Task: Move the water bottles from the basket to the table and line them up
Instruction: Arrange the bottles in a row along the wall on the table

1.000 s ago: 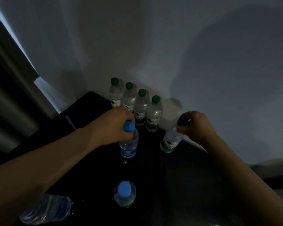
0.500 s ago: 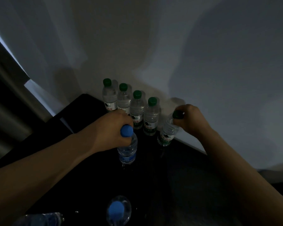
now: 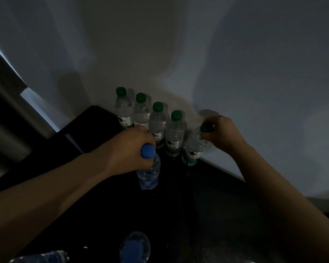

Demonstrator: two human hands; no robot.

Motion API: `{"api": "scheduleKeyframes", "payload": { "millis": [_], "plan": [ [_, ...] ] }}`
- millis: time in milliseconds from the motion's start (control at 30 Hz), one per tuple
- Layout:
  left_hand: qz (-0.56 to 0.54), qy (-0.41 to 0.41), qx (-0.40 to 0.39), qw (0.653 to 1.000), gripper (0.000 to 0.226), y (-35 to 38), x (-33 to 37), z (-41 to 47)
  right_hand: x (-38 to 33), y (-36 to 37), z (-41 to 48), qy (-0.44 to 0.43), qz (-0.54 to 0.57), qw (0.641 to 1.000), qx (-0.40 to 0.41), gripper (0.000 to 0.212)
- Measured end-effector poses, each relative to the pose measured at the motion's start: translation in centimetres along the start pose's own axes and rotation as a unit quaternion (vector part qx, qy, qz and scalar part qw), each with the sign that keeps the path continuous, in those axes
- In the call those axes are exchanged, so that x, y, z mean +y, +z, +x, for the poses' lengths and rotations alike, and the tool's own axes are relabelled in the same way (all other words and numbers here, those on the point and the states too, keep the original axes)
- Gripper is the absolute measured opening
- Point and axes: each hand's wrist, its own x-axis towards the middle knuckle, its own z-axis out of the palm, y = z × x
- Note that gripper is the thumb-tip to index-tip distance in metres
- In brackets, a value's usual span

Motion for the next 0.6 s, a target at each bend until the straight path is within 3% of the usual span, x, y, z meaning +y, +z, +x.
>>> {"api": "scheduleKeyframes", "payload": {
  "millis": [600],
  "plan": [
    [0.012, 0.006, -0.001, 1.000, 0.022, 0.36, -0.35, 0.15, -0.30, 0.36, -0.20, -0.005, -0.003, 1.000, 0.019, 0.018]
  ]
}}
